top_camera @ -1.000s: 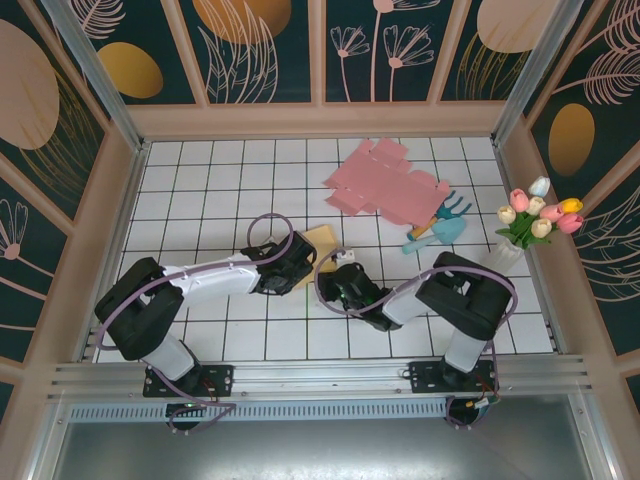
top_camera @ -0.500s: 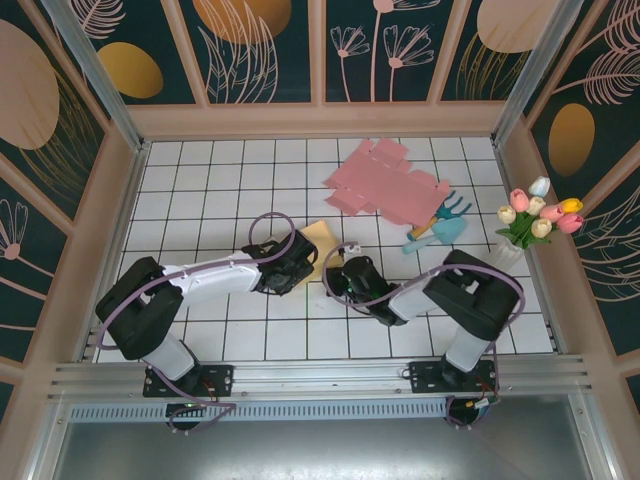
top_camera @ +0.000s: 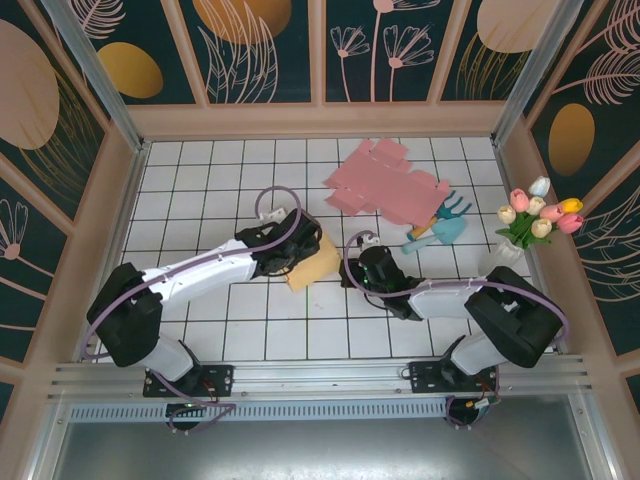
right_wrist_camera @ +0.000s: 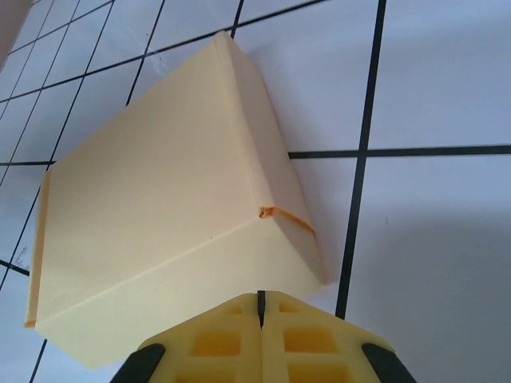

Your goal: Fold the paper box

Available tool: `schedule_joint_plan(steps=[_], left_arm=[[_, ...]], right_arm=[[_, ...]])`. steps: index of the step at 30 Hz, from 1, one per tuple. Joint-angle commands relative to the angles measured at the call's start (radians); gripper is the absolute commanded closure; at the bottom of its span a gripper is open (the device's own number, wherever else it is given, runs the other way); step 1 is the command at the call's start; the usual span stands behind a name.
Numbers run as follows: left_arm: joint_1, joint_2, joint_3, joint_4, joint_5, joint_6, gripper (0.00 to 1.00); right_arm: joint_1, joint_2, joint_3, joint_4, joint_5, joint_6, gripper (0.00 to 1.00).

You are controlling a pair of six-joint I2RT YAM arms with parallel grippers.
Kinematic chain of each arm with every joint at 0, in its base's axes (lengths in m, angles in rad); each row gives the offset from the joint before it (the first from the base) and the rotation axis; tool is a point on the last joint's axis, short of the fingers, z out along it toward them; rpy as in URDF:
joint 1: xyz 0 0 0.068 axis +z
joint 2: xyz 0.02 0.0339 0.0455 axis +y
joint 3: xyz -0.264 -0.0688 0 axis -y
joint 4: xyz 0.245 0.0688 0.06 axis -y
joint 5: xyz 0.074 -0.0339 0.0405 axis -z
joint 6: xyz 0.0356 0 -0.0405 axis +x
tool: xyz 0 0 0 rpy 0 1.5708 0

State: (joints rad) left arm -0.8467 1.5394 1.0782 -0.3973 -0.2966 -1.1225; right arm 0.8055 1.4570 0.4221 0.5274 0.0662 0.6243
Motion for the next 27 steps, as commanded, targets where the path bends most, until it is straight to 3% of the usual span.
schedule_joint_plan(steps=[1, 3, 8, 14, 18, 27], left_arm=[[0.033, -0.014, 0.014, 0.210, 0.007, 0.371, 0.28], [0.096, 0.004, -0.002, 0.291, 0.100, 0.477, 0.27], [0.267, 0.128, 0.030, 0.356, 0.305, 0.598, 0.33], [0.294, 0.251, 0.057, 0.437, 0.366, 0.660, 0.31], [0.300, 0.343, 0.090, 0.444, 0.375, 0.658, 0.32], [0.299, 0.420, 0.040, 0.555, 0.521, 0.601, 0.35]], right_arm=[[-0.022, -0.004, -0.016, -0.007, -0.046, 0.071, 1.00], [-0.030, 0.010, -0.014, 0.001, -0.089, 0.116, 1.00], [-0.050, 0.045, 0.001, 0.019, -0.132, 0.173, 1.00], [-0.064, 0.108, 0.036, 0.026, -0.158, 0.175, 1.00], [-0.097, 0.150, 0.043, 0.045, -0.188, 0.173, 1.00], [-0.147, 0.244, 0.055, 0.106, -0.258, 0.165, 1.00]])
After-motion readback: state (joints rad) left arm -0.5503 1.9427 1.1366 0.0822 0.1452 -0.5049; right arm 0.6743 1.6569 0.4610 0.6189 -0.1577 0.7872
